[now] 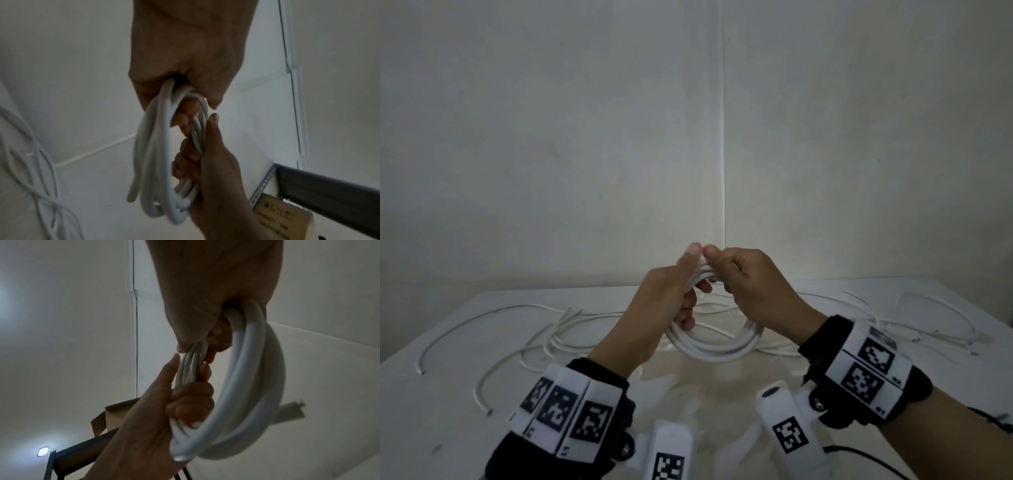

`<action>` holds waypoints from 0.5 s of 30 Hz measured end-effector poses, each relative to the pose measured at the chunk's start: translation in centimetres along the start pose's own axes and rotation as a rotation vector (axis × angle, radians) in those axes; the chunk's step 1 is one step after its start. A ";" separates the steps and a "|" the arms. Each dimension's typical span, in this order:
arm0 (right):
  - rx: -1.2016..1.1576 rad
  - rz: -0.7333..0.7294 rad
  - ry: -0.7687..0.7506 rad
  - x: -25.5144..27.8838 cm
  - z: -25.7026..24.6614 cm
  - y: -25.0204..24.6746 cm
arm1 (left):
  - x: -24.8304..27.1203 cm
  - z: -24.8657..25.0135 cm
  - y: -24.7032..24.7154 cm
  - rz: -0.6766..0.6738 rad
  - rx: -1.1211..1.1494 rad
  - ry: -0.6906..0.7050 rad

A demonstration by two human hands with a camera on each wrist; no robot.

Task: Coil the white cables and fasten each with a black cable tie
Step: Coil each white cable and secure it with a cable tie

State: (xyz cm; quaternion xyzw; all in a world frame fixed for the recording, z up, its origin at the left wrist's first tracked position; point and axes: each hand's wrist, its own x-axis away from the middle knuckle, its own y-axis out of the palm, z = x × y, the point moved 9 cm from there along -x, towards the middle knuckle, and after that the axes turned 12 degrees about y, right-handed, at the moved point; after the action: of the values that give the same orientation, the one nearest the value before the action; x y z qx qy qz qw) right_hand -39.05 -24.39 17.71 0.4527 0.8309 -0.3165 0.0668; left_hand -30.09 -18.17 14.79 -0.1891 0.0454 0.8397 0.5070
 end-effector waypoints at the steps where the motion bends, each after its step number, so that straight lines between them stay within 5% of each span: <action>1: -0.023 -0.011 -0.004 -0.1 0.0 0.0 | 0.1 0.2 0.2 0.014 -0.003 0.018; 9: -0.252 -0.059 0.122 0.6 1.5 -0.2 | 0.4 -0.9 -0.7 0.240 0.241 0.040; 15: -0.158 0.038 0.114 0.6 3.3 -1.4 | 0.5 -1.4 1.4 -0.066 0.110 0.000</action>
State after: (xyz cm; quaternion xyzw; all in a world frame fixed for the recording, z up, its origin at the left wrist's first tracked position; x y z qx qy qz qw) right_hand -41.10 -26.46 15.48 0.4789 0.8470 -0.2224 0.0608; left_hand -31.09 -18.82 13.13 -0.1622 0.0853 0.8189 0.5439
